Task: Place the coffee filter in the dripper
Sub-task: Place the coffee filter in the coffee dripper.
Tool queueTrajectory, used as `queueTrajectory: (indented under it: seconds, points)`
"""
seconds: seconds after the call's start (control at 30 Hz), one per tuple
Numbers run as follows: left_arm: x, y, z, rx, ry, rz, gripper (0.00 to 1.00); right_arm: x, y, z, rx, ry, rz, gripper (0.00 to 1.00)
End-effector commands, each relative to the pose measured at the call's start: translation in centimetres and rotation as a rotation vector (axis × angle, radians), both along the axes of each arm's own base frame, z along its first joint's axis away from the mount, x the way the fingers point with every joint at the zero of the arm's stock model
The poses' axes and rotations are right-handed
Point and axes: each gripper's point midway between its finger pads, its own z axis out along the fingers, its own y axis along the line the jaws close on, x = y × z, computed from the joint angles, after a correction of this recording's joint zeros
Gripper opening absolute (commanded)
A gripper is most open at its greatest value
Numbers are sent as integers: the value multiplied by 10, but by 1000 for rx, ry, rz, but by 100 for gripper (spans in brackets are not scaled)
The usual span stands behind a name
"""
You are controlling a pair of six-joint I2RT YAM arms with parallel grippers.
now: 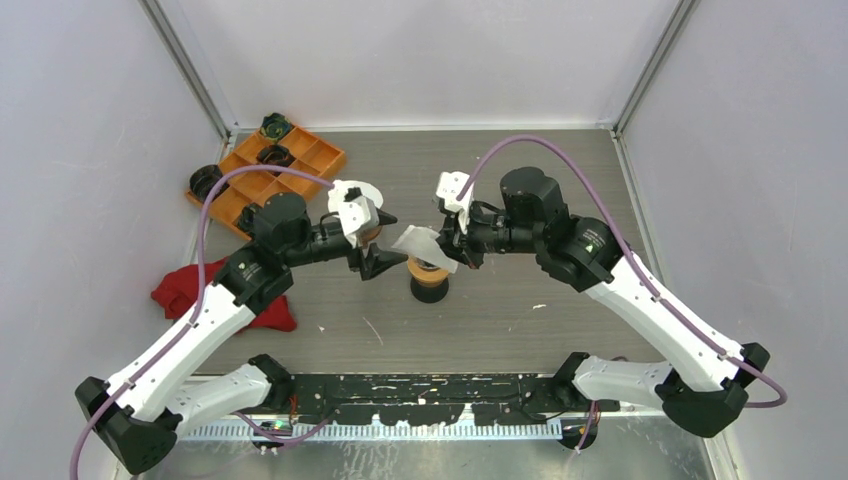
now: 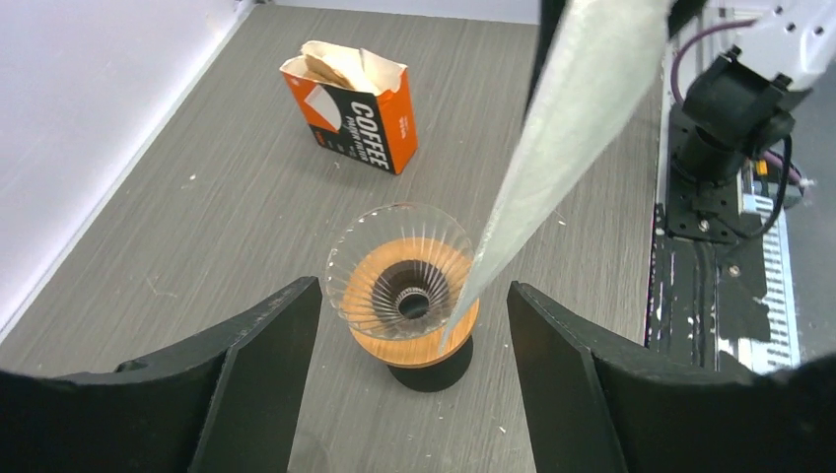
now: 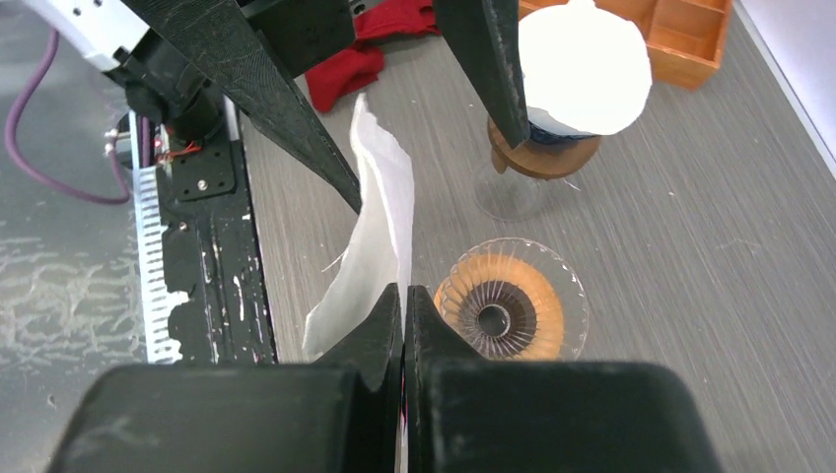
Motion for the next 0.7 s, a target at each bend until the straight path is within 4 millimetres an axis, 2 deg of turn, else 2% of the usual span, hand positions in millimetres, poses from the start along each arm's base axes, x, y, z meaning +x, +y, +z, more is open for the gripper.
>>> queueTrajectory:
  seconds: [0.0,0.2,0.37,0.53,0.67]
  points:
    - [10,1,45,-106,-16,96,72,14,-12,22,10,-7,-203,1]
    - [10,8,46,-128,36,230,73,22,-16,15,-46,32,-358,1]
    - [-3,5,53,-179,73,277,74,23,-10,8,-110,35,-469,1]
    - [-4,2,50,-221,142,358,74,31,-10,-7,-234,7,-632,1]
    - [-3,5,50,-297,216,421,74,35,-12,-10,-277,3,-754,1]
